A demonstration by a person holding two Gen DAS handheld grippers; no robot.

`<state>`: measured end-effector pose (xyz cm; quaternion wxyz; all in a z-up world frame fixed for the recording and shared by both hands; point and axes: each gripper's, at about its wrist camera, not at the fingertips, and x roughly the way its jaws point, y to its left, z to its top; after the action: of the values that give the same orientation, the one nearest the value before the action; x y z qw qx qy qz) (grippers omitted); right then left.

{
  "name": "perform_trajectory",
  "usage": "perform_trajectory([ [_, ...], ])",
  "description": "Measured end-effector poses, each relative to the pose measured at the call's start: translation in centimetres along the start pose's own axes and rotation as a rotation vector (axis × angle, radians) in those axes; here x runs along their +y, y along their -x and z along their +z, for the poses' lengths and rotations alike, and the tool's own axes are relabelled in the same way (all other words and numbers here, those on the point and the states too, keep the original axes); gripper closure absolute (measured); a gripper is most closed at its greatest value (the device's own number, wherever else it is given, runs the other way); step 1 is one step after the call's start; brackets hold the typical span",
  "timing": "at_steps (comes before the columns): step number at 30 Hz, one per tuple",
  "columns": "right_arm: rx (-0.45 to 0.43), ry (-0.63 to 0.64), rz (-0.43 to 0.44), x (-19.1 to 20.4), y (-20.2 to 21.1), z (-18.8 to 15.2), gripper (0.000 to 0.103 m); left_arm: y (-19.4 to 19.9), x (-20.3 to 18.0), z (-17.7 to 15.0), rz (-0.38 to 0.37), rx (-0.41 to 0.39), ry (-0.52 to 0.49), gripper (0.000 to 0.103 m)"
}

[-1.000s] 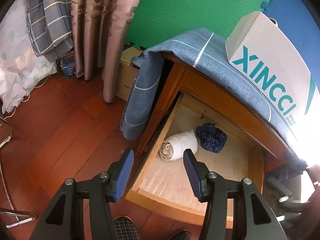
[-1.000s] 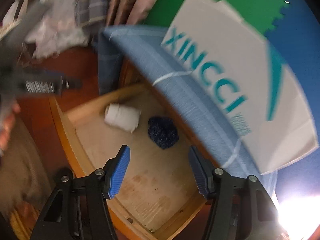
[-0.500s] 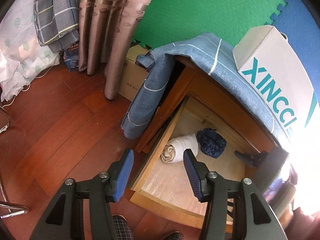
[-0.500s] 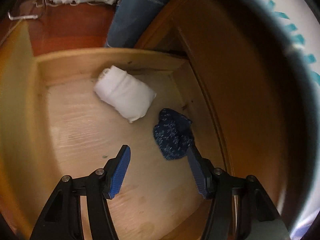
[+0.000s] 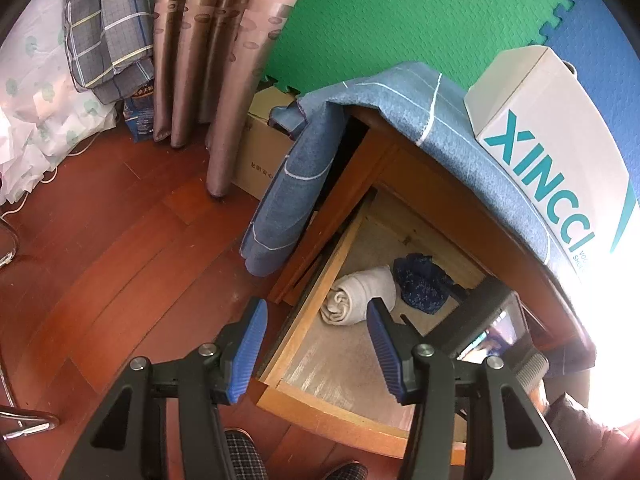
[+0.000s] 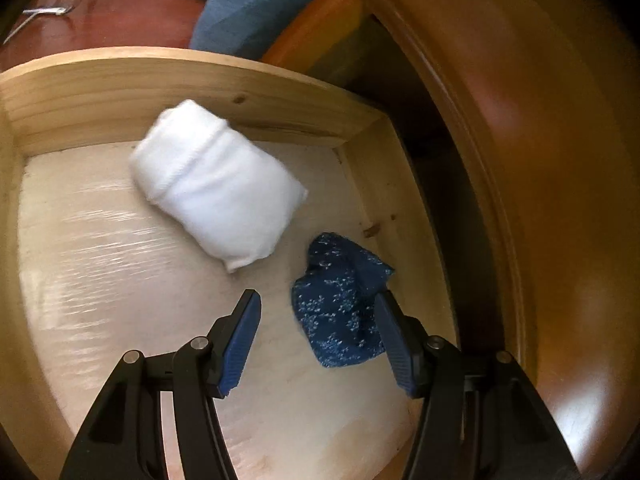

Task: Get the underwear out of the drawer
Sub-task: 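Grasp the dark blue floral underwear with the right gripper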

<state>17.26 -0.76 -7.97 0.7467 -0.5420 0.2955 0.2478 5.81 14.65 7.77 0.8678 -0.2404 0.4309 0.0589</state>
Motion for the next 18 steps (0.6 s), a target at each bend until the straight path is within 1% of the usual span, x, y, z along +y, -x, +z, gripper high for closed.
perform_trajectory([
  [2,0.004,0.001,-0.012,0.1,-0.9,0.0,0.048,0.0,-0.1,0.0,0.002,-0.002,-0.004,0.05],
  [7,0.016,-0.002,-0.012,0.1,-3.1,-0.1,0.049,-0.2,-0.1,-0.1,0.001,0.005,-0.01,0.05],
  [10,0.01,-0.026,-0.021,-0.5,-3.6,-0.1,0.045,-0.4,-0.2,0.0,0.005,0.012,-0.013,0.05],
  [11,0.001,-0.04,-0.018,-0.8,-3.8,0.0,0.043,-0.4,-0.3,0.0,0.007,0.012,-0.016,0.05],
  [15,-0.014,-0.091,-0.003,-1.7,-4.5,0.1,0.043,-0.5,-0.4,-0.1,0.012,0.012,-0.025,0.05],
  [18,-0.015,-0.127,0.037,-2.5,-5.3,0.0,0.047,-0.5,-0.4,-0.1,0.014,0.012,-0.027,0.05],
])
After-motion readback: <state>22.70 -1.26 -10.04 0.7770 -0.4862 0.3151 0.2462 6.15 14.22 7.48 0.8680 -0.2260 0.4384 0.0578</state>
